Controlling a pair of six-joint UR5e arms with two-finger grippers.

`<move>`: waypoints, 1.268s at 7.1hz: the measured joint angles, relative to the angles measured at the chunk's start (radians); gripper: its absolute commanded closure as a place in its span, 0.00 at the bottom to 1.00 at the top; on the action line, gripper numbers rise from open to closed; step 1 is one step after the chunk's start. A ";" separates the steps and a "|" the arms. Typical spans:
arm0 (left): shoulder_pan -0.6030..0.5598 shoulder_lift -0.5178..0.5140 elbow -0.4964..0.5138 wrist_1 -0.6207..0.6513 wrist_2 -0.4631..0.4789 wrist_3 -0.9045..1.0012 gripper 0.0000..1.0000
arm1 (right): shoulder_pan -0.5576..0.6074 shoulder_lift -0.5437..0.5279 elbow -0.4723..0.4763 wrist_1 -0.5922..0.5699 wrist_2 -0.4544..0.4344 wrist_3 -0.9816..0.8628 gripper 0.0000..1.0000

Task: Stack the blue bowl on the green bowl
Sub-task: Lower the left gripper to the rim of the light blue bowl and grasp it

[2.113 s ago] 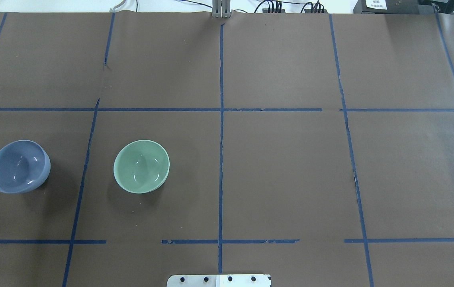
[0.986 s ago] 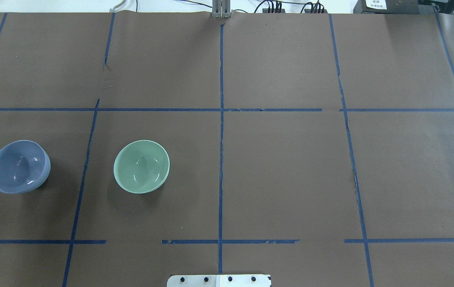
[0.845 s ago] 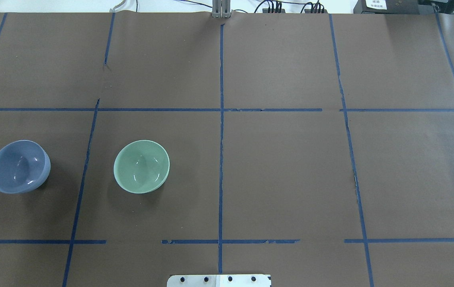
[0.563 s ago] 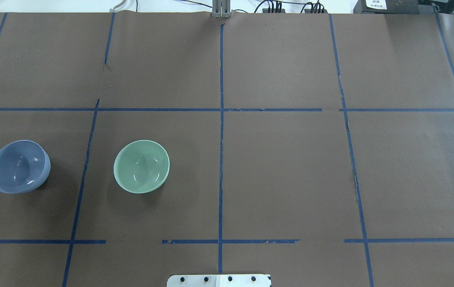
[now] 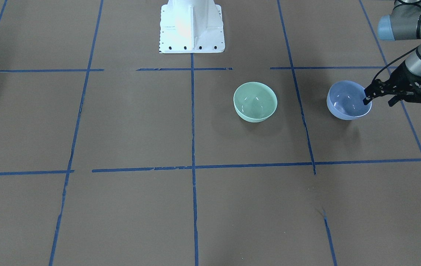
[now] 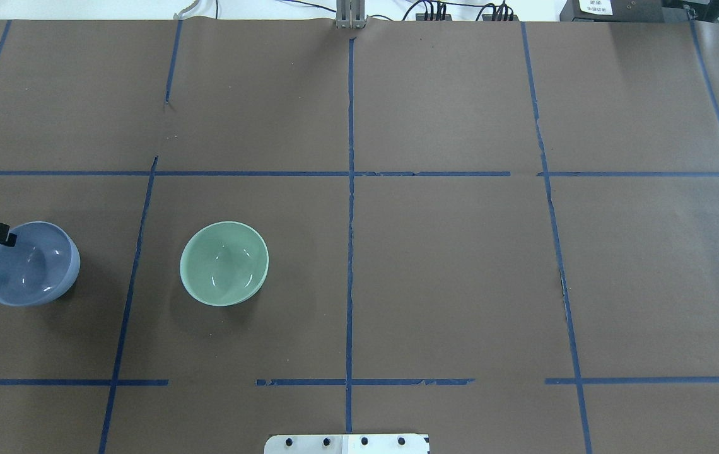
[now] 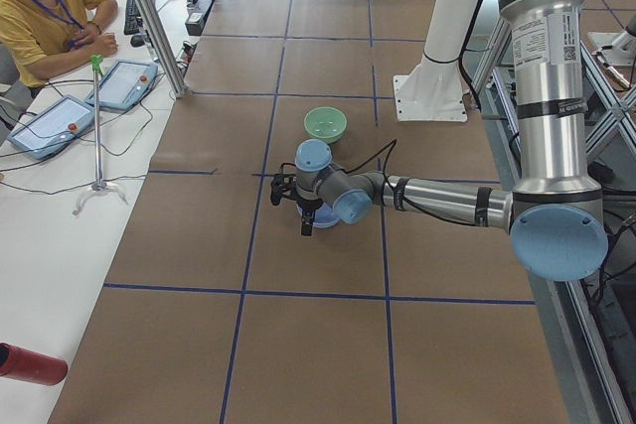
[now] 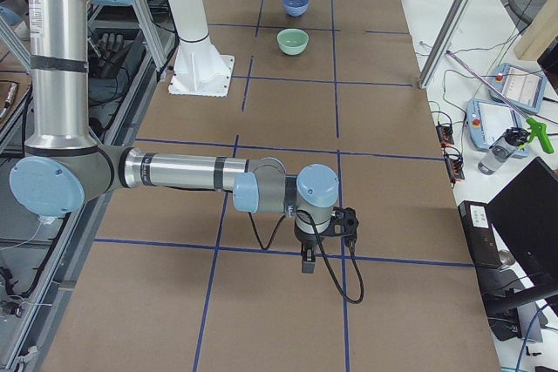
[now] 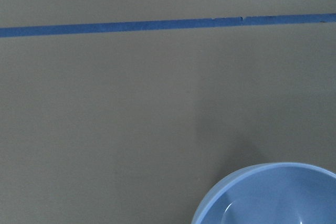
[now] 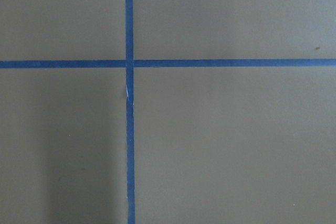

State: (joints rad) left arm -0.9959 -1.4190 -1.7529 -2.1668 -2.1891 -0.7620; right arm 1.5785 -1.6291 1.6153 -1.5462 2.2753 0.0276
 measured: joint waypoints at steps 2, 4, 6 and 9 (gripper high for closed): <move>0.023 0.001 0.007 -0.004 0.008 -0.011 1.00 | 0.000 0.000 0.000 0.000 0.000 0.000 0.00; 0.033 0.002 0.010 -0.004 0.006 -0.014 1.00 | 0.000 0.000 0.000 0.000 0.000 0.000 0.00; 0.027 0.004 -0.007 -0.002 0.004 -0.013 1.00 | 0.000 0.000 0.000 0.000 0.000 0.000 0.00; -0.016 0.000 -0.129 0.078 0.001 -0.013 1.00 | 0.000 0.000 0.000 0.000 0.001 0.000 0.00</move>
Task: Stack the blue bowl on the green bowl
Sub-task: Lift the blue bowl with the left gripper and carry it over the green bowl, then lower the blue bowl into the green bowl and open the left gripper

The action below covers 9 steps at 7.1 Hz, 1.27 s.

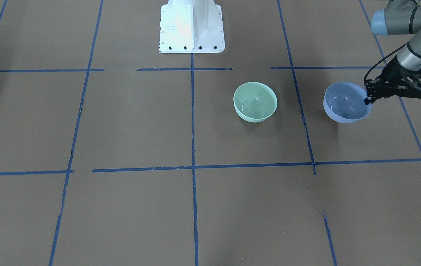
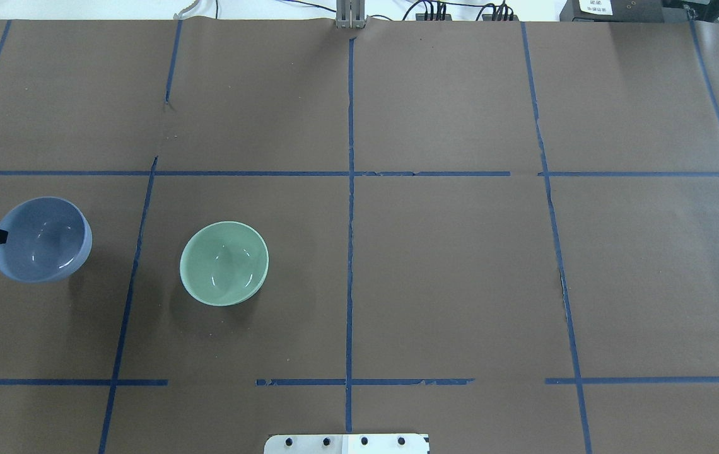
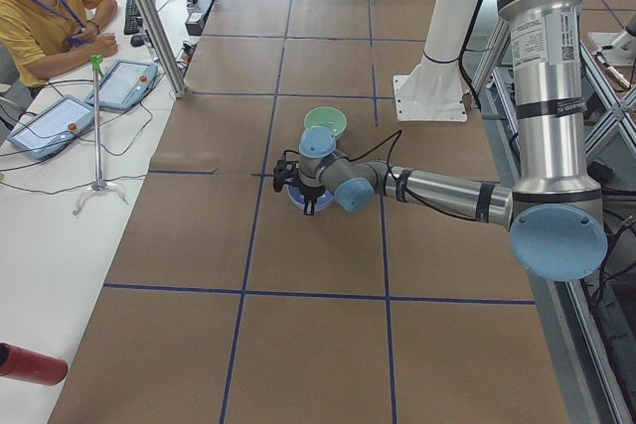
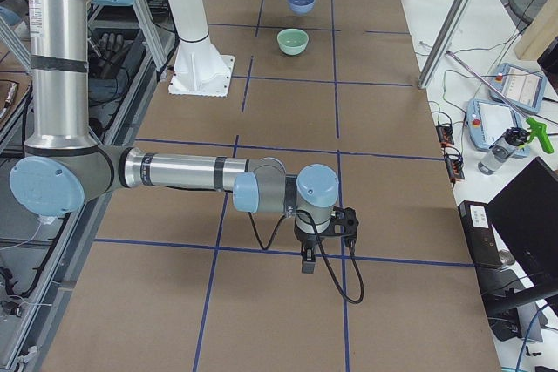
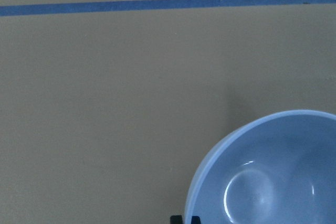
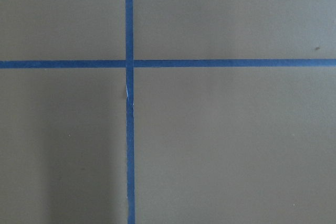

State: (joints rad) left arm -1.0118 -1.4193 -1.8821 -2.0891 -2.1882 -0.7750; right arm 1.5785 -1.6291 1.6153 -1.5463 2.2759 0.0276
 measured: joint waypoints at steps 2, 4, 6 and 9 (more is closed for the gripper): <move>-0.026 -0.076 -0.194 0.285 0.000 -0.044 1.00 | 0.000 0.000 0.000 0.000 0.000 0.000 0.00; 0.048 -0.236 -0.267 0.439 0.002 -0.269 1.00 | 0.000 0.000 0.000 0.000 -0.001 0.000 0.00; 0.203 -0.354 -0.256 0.460 0.027 -0.493 1.00 | 0.000 0.000 0.000 0.000 -0.001 0.000 0.00; 0.313 -0.422 -0.134 0.385 0.100 -0.621 1.00 | 0.000 0.000 0.000 0.000 -0.001 0.000 0.00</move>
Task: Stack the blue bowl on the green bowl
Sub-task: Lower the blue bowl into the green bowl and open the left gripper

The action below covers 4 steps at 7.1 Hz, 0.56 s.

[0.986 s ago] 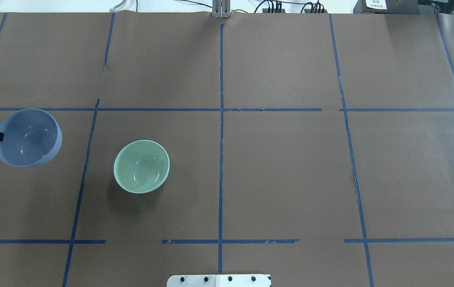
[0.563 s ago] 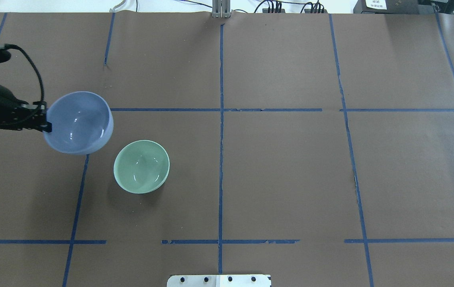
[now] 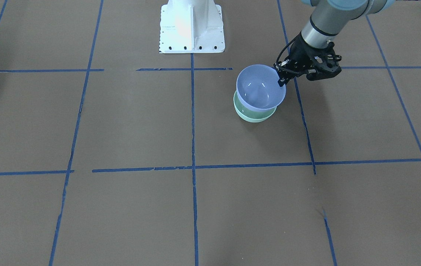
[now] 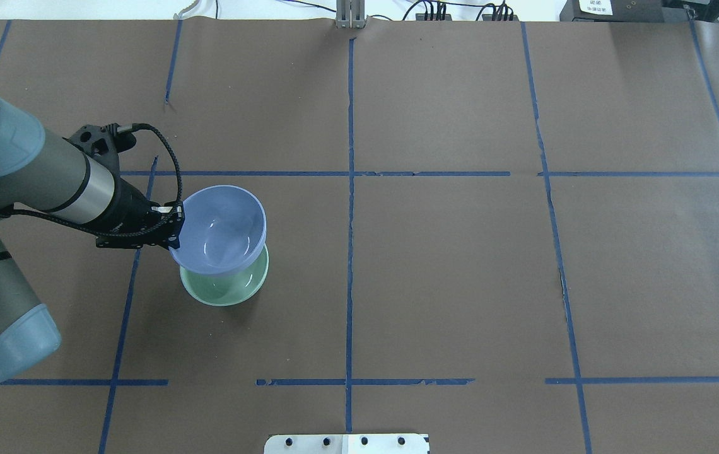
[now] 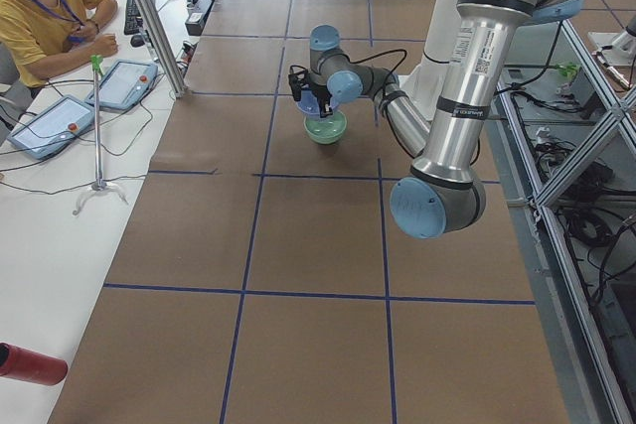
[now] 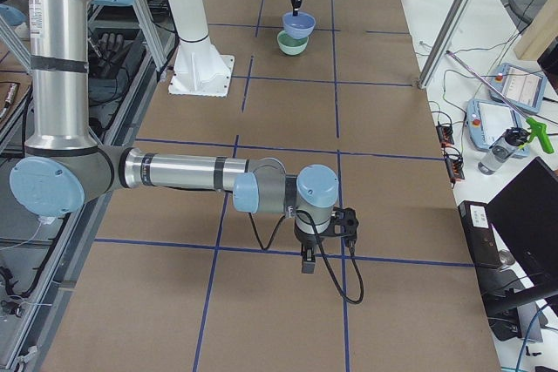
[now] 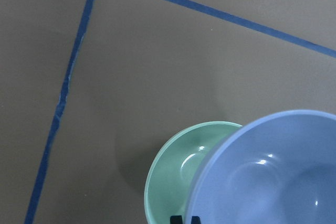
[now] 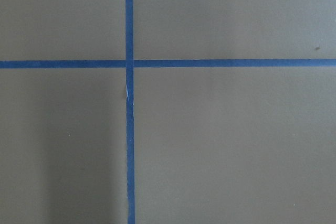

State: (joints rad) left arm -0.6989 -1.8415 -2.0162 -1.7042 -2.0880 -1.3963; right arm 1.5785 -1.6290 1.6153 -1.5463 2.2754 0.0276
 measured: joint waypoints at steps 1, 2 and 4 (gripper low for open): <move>0.011 0.001 0.044 -0.051 0.014 -0.011 1.00 | 0.000 0.000 0.000 0.000 0.000 0.000 0.00; 0.021 0.007 0.065 -0.085 0.020 -0.016 1.00 | 0.000 0.000 0.000 0.000 0.000 0.000 0.00; 0.029 0.047 0.065 -0.126 0.024 -0.016 1.00 | 0.000 0.000 0.000 0.000 0.000 0.000 0.00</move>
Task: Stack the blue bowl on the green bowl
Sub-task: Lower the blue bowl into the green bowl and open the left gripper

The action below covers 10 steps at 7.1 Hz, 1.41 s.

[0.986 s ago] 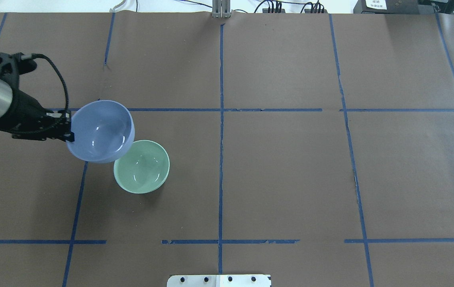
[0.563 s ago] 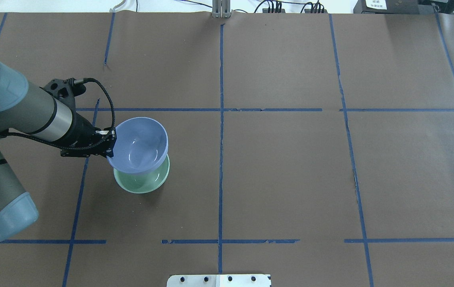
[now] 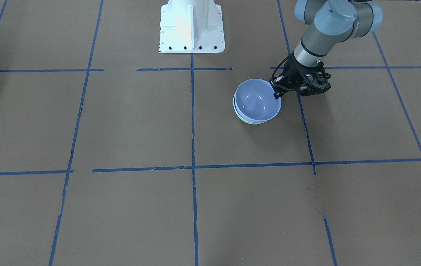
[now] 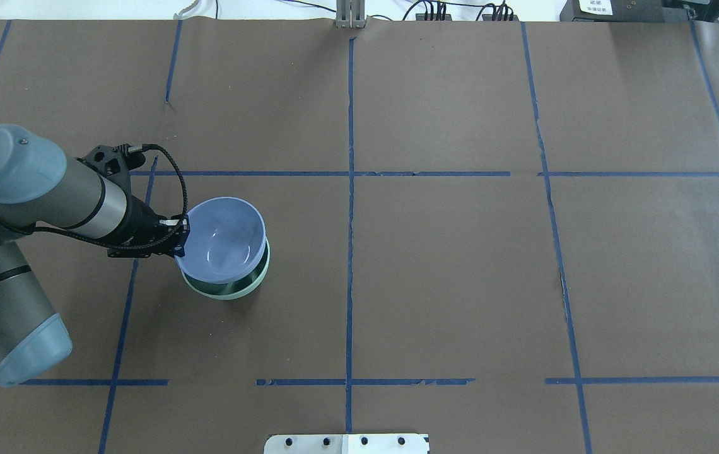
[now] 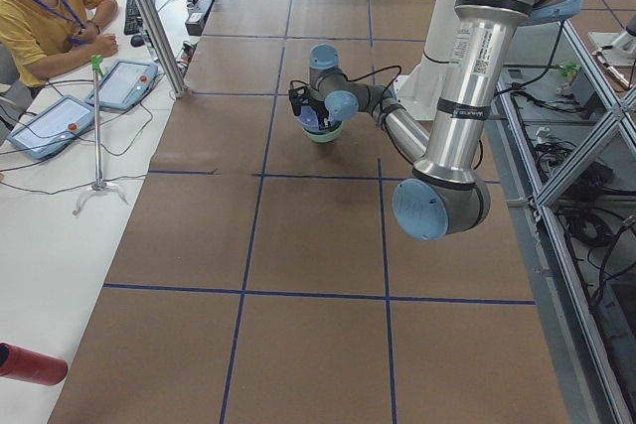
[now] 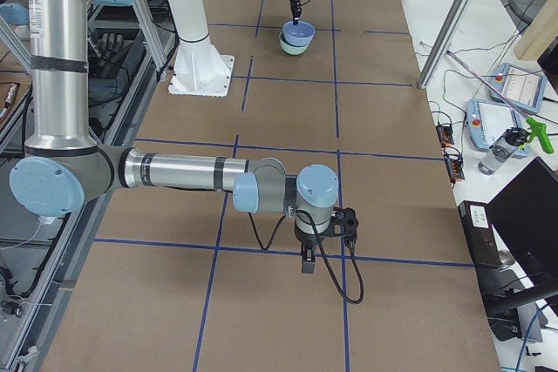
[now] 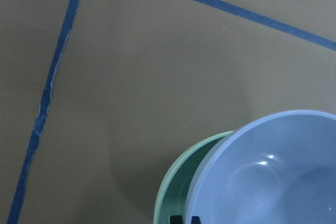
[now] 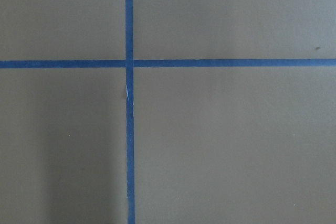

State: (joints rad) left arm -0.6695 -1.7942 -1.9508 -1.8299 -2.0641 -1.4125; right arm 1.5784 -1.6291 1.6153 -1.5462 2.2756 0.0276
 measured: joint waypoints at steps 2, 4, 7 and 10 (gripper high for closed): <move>0.009 0.030 -0.002 -0.020 0.001 0.002 1.00 | 0.000 0.000 0.000 0.000 0.000 0.000 0.00; 0.031 0.032 0.001 -0.035 0.001 0.000 1.00 | 0.000 0.000 0.000 0.000 0.000 0.000 0.00; 0.043 0.027 0.011 -0.053 -0.001 -0.003 1.00 | 0.000 0.000 0.000 0.000 -0.001 0.000 0.00; 0.044 0.024 0.018 -0.054 0.006 -0.006 0.00 | 0.000 0.000 0.000 0.000 0.000 0.000 0.00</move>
State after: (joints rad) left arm -0.6260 -1.7702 -1.9332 -1.8837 -2.0584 -1.4184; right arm 1.5784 -1.6291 1.6152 -1.5464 2.2752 0.0276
